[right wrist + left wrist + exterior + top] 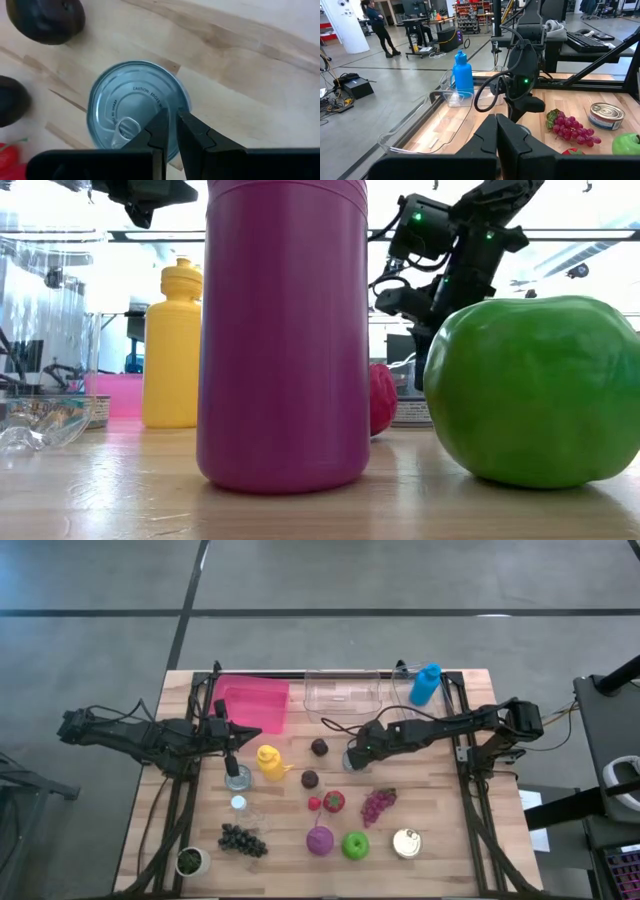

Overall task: Pick & Place Food Item
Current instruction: Put the dark blue tuna can into the left transparent bin

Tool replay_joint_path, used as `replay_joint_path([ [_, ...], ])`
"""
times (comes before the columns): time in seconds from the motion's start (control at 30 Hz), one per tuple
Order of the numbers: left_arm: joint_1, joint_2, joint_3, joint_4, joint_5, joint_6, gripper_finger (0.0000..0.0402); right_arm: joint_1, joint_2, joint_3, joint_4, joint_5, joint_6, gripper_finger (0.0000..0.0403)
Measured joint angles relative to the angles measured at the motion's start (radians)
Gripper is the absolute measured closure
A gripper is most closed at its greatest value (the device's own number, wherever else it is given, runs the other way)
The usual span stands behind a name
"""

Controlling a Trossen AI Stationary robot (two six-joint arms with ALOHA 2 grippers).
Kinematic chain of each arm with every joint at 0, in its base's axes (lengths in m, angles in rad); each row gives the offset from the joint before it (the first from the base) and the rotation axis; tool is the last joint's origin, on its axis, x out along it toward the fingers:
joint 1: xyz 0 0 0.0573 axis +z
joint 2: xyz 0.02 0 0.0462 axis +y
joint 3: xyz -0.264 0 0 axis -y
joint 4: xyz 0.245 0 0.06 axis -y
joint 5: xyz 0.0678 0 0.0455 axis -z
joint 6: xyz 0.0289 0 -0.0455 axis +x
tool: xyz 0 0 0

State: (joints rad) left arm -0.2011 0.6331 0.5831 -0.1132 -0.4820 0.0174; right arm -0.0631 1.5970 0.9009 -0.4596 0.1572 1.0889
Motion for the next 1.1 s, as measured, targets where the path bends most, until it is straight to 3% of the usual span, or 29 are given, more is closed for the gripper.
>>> replay_joint_path([
  [0.63,0.0,0.0,0.0,0.0,0.0,-0.001,0.04,-0.001,0.007,-0.022,-0.008,-0.004,0.067,0.0371],
  [1.1,0.0,0.0,0.0,0.0,0.0,-0.003,0.04,0.0,0.007,-0.022,-0.004,-0.005,0.304,0.0371],
])
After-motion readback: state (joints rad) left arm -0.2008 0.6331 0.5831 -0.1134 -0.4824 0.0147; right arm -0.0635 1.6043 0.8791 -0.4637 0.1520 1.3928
